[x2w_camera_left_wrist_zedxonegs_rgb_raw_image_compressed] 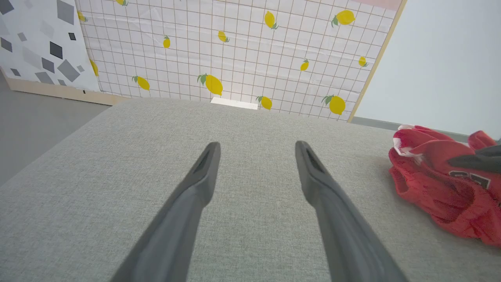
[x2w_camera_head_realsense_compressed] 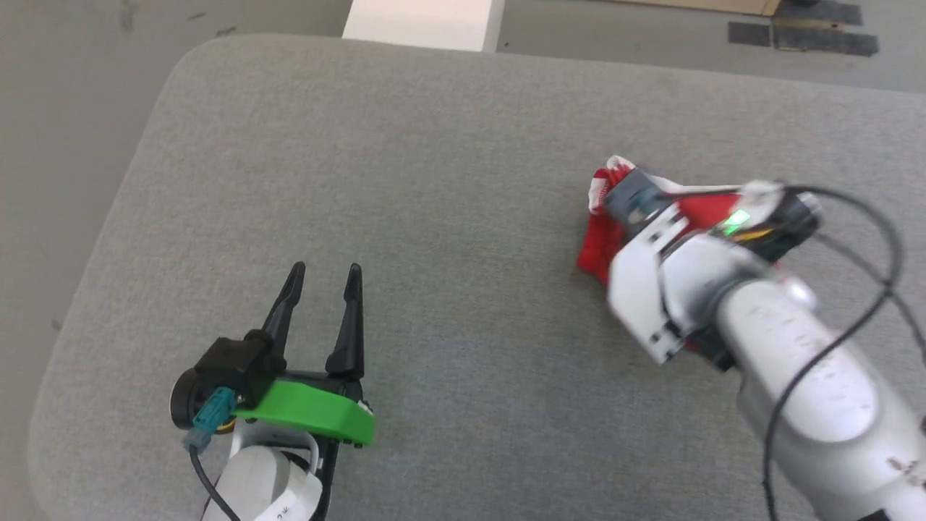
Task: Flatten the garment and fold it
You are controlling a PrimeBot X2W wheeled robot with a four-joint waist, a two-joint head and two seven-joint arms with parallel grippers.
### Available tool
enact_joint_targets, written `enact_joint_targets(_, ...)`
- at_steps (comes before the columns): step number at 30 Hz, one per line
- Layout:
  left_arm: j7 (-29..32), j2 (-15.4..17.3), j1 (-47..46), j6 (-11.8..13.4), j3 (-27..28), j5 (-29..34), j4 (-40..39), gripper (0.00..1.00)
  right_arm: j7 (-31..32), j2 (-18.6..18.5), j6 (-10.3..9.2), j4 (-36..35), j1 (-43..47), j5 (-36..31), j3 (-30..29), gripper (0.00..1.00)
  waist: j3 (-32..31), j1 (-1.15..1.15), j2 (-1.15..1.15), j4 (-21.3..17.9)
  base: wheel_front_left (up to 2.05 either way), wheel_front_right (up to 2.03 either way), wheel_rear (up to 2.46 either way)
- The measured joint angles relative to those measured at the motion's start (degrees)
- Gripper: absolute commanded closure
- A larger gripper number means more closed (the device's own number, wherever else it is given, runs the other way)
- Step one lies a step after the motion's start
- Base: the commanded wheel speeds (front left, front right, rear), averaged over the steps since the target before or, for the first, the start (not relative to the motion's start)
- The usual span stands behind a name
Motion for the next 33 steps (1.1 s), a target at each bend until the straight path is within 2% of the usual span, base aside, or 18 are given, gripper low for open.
enact_joint_targets(5, 0.0, 0.0, -0.1, 0.3, -0.1, -0.3, -0.1, 0.0, -0.2, 0.8, 0.0, 3.8, -0.5, 2.4, 3.7, 1.0, 0.9, 0.0, 0.0, 1.0, 0.0, 0.0, 0.0)
enact_joint_targets(6, 0.0, 0.0, -0.1, 0.4, -0.1, -0.3, -0.1, 0.0, -0.6, 1.0, 0.0, 4.1, -0.5, 3.3, 4.1, 0.64, 1.0, 0.0, 0.0, 1.2, 0.0, 0.0, 0.0)
enact_joint_targets(7, 0.0, 0.0, -0.1, 0.4, 0.0, -0.3, -0.1, 0.0, -1.1, 1.0, 0.0, 4.2, -0.6, 4.3, 4.8, 0.07, 1.0, 0.0, 0.0, 1.2, 0.0, 0.0, 0.0)
enact_joint_targets(8, 0.0, 0.0, -0.1, 0.5, 0.0, -0.3, -0.1, 0.0, -1.5, 1.0, 0.0, 4.3, -0.6, 5.3, 5.3, 0.0, 0.9, 0.0, 0.0, 1.1, 0.0, 0.0, 0.0)
enact_joint_targets(11, 0.0, 0.0, -0.1, 0.6, 0.5, -0.3, 0.1, 0.0, -2.6, 1.5, 0.0, 3.7, -0.5, 9.2, 5.8, 0.0, 0.3, 0.0, 0.0, 0.8, 0.0, 0.0, 0.0)
enact_joint_targets(16, 0.0, 0.0, 0.3, 0.6, 1.2, -0.2, 0.3, 0.0, -7.6, 2.2, 0.0, -1.2, -0.1, 12.9, 2.7, 0.0, -1.1, 0.0, 0.0, -0.8, 0.0, 0.0, 0.0)
enact_joint_targets(24, 0.0, 0.0, 1.3, 0.5, 2.7, 0.6, 0.4, 0.0, -24.5, 4.9, 0.0, -10.2, 7.9, 10.2, -10.8, 0.0, -4.0, 0.0, 0.0, -4.4, 0.0, 0.0, 0.0)
enact_joint_targets(33, 0.0, 0.0, 2.6, 0.4, 4.5, 1.6, 0.5, 0.0, -40.2, 7.6, 0.0, -12.6, 18.5, 7.3, -20.3, 0.0, -7.1, 0.0, 0.0, -8.8, 0.0, 0.0, 0.0)
